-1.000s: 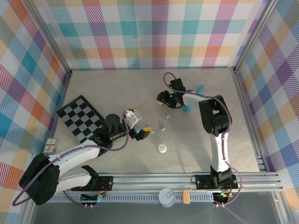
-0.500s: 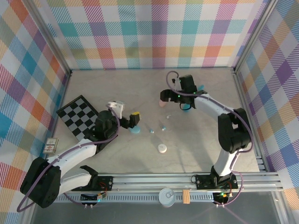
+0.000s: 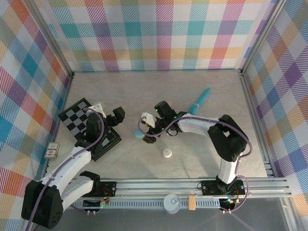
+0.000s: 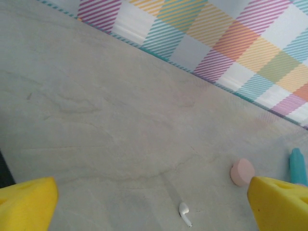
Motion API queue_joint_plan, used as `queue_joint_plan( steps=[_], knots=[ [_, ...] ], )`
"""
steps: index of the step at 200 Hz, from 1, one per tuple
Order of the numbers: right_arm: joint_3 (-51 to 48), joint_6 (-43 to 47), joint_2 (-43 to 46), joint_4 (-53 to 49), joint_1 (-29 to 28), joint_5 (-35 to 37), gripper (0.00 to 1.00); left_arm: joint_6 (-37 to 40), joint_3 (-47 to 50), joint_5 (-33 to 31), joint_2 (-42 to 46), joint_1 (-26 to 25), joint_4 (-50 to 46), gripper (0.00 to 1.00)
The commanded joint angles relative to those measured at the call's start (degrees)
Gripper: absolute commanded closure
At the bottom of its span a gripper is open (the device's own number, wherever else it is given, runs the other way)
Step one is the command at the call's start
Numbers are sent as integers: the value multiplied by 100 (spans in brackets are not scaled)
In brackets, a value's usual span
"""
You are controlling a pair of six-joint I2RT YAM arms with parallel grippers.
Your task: Insert wireless bluetooth earbuds into charging case
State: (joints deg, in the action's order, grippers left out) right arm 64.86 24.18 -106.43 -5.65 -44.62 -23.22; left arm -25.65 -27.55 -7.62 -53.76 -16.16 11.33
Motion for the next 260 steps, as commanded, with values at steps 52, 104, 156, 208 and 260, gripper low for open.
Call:
queue_joint_plan(
  steps=[52,104,156,208,260],
  knots=[
    [810,871,-895,39,-172,166,14,-241,-23,-143,326,222,-536,0],
    [1424,1017,-1308,-586,-273,246,21,-313,26,-208,349,272,-515,0],
    [1468,1158,-1364,-985,-319,341,29,-322,46,-180,426,324,-553,0],
    [1496,1199,-1398,-1073,-319,400,51,-327,11,-91,357,346,-509,0],
    [1445,1273,-1270,-1138,-326,424,68,-273,-31,-31,324,357,-526,0]
  ],
)
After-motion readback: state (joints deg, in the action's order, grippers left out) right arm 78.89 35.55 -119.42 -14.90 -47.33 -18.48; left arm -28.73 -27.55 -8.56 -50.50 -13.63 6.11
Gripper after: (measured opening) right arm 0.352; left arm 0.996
